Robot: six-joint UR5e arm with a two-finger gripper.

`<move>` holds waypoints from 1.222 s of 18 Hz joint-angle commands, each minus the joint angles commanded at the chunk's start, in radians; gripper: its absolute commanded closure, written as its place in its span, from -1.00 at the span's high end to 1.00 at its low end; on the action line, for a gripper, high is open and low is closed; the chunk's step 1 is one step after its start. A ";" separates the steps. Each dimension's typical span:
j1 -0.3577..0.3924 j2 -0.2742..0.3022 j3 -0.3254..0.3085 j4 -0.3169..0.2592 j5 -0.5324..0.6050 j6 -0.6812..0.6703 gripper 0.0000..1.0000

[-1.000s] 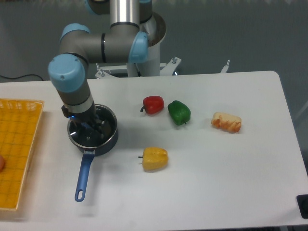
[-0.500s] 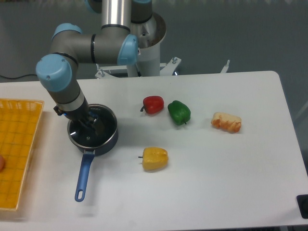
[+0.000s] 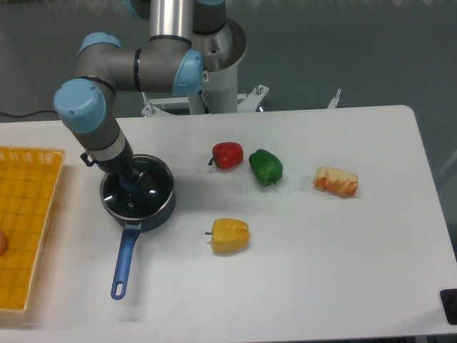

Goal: Open the lid
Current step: 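Close the gripper on the blue knob of the glass lid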

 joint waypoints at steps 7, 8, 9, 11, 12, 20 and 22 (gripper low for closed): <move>0.000 -0.002 -0.015 -0.006 0.000 0.003 1.00; 0.002 -0.002 -0.020 -0.006 0.000 0.003 0.98; 0.002 0.000 -0.023 -0.008 0.000 0.003 0.96; 0.002 0.000 -0.025 -0.009 0.000 0.003 0.87; 0.002 0.000 -0.025 -0.008 0.000 0.003 0.79; 0.009 0.002 -0.020 -0.012 -0.012 0.002 0.44; 0.011 0.002 -0.015 -0.012 -0.017 0.003 0.43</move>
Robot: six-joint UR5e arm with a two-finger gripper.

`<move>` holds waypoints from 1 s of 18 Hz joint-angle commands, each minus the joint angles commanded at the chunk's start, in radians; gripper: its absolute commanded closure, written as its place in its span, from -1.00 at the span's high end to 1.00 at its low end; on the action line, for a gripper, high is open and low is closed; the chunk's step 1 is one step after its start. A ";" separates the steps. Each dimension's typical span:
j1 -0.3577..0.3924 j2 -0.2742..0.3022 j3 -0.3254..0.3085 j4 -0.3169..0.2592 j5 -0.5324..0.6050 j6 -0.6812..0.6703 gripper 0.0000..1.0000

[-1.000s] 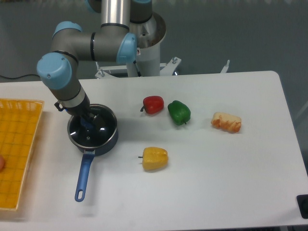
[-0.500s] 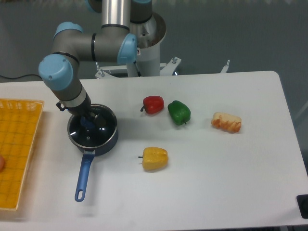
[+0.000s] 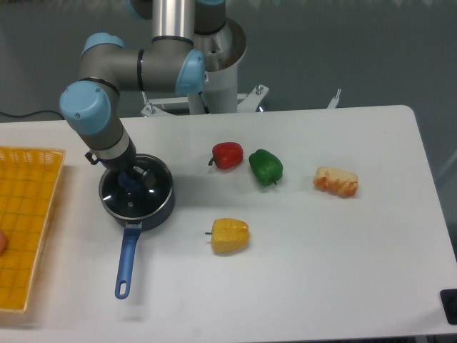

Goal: Open the lid
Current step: 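Close the gripper on the blue knob of the glass lid, then lift the glass lid off the saucepan and move it toward the yellow pepper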

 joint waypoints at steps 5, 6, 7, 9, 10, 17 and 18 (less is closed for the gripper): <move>0.006 0.000 0.005 0.000 -0.005 0.000 0.40; 0.009 0.000 0.008 0.000 -0.005 0.000 0.39; 0.009 0.000 0.008 0.000 -0.005 0.000 0.36; 0.008 0.000 0.008 0.000 -0.005 0.000 0.25; 0.008 -0.002 0.008 0.000 -0.005 0.000 0.17; 0.020 -0.002 0.041 -0.014 -0.005 0.003 0.17; 0.029 -0.002 0.055 -0.031 -0.005 0.015 0.17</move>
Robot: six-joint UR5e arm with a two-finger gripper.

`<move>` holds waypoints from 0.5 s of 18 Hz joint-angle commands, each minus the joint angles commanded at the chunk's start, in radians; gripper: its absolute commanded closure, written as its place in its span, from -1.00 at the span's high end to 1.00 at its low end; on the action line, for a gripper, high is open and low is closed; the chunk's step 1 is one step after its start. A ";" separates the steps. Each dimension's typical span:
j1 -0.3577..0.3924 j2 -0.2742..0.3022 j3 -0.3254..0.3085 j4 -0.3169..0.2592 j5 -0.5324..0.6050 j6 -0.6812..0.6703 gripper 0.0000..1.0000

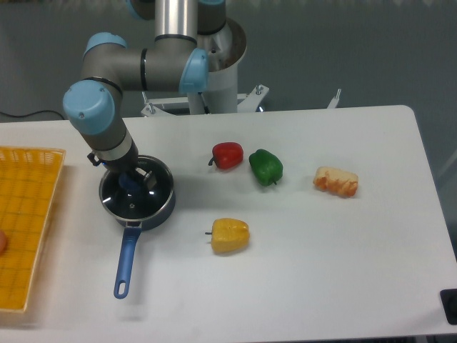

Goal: Open the lid
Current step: 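Lift the glass lid off the saucepan and move it toward the yellow pepper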

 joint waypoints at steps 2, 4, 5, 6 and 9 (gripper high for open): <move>0.008 0.000 0.017 -0.029 0.002 0.058 0.17; 0.022 0.002 0.020 -0.031 0.002 0.071 0.17; 0.023 0.002 0.020 -0.031 0.000 0.072 0.17; 0.028 0.002 0.020 -0.032 0.000 0.072 0.17; 0.054 0.011 0.034 -0.039 -0.015 0.078 0.17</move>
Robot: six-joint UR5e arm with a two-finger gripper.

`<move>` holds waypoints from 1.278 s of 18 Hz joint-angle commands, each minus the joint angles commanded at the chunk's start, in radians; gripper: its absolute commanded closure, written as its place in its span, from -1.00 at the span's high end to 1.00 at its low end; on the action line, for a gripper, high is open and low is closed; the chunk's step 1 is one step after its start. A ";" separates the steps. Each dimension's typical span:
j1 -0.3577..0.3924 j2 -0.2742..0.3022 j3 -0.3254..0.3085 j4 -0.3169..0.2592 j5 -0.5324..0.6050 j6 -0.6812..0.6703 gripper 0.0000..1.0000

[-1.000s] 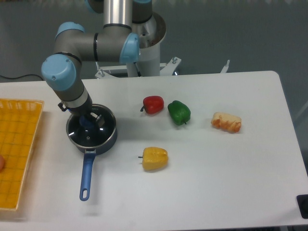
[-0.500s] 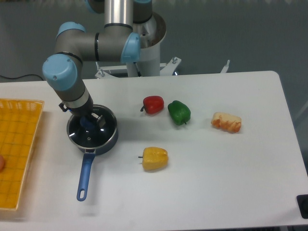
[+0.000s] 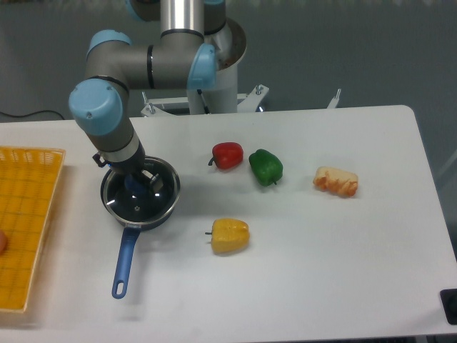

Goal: Open the lid
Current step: 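Lift the glass lid off the saucepan and move it toward the yellow pepper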

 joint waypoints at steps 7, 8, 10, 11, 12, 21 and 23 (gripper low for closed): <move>0.074 0.000 0.055 -0.006 -0.003 0.126 0.17; 0.084 0.000 0.058 -0.006 -0.003 0.152 0.17; 0.110 0.002 0.071 -0.006 -0.003 0.205 0.17; 0.123 0.003 0.074 -0.006 -0.002 0.228 0.17; 0.133 0.005 0.075 -0.006 0.000 0.254 0.17; 0.181 0.005 0.083 -0.014 0.003 0.319 0.17; 0.183 0.003 0.084 -0.014 0.001 0.319 0.17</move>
